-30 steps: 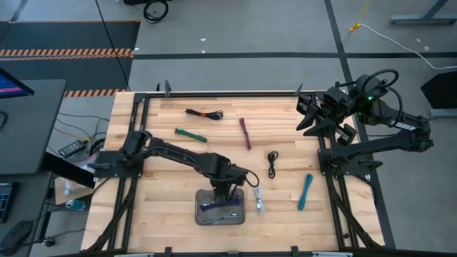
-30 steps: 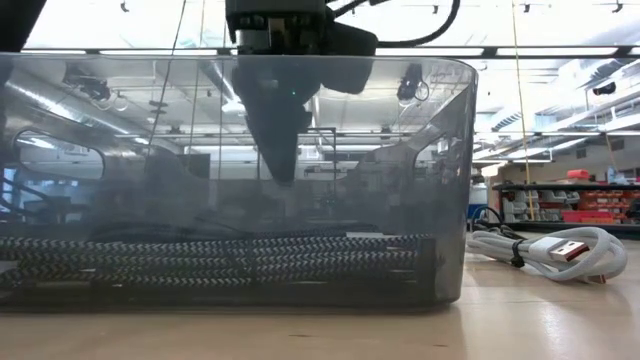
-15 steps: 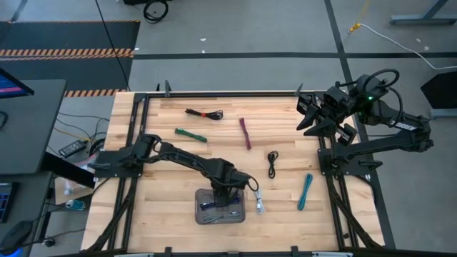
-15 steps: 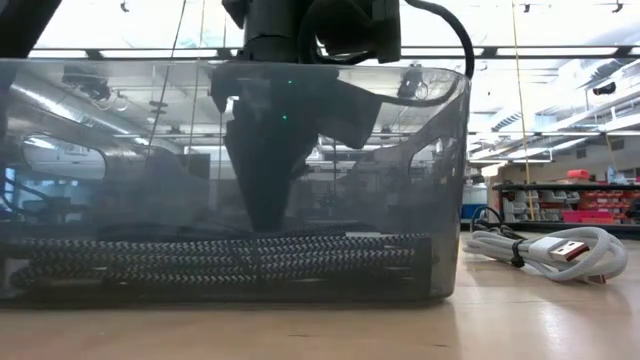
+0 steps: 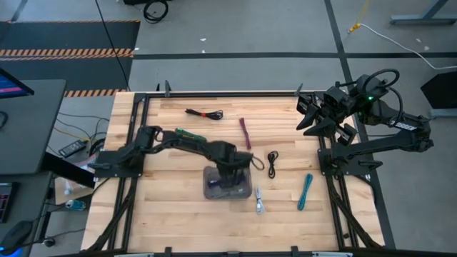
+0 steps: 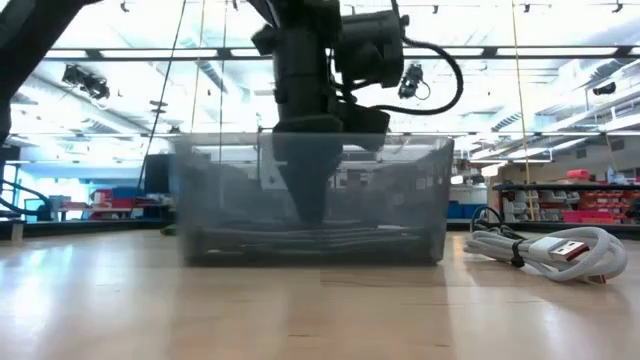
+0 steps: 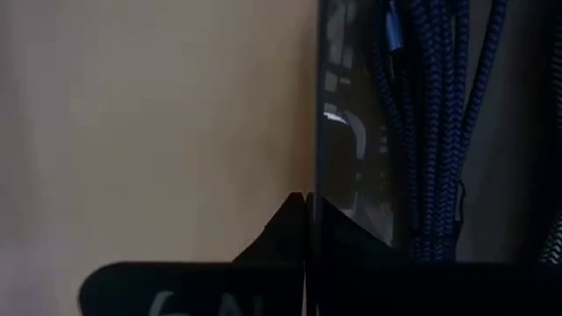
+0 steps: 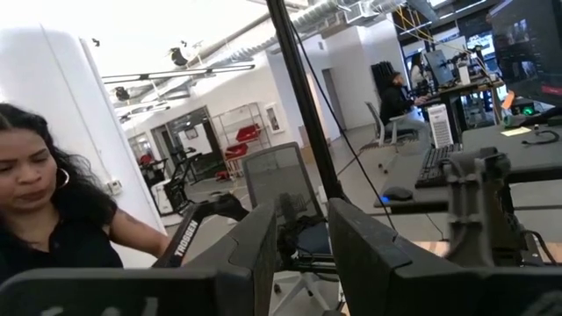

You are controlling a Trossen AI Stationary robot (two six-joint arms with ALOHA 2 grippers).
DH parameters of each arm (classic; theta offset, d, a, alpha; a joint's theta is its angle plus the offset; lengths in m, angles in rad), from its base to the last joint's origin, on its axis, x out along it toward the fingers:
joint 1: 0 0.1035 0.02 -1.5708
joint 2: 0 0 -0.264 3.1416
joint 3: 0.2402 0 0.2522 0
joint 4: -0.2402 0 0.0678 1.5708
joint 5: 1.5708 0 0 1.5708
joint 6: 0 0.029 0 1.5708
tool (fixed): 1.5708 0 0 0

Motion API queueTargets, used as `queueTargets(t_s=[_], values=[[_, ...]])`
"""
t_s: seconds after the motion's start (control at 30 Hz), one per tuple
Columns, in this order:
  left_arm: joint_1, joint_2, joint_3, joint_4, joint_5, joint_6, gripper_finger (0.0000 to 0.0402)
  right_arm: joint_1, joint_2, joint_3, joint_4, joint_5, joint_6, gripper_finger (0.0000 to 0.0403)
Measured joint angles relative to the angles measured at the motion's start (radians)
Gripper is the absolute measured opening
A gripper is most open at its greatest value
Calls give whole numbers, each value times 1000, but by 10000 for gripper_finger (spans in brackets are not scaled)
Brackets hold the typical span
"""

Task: Pick and place USB-C Cables
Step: Move the black bin to the center of the table

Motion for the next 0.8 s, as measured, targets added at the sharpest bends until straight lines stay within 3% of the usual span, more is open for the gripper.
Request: queueTargets(t_s=[0.27, 0.53, 0.8], values=[[109, 0, 0, 60, -1, 70, 4, 0, 0, 0, 0, 0, 5, 113], [125, 0, 0, 62, 29, 107, 7, 0, 0, 0, 0, 0, 5, 113], [93, -1, 0, 65, 48, 108, 102, 0, 0, 0, 0, 0, 3, 113]])
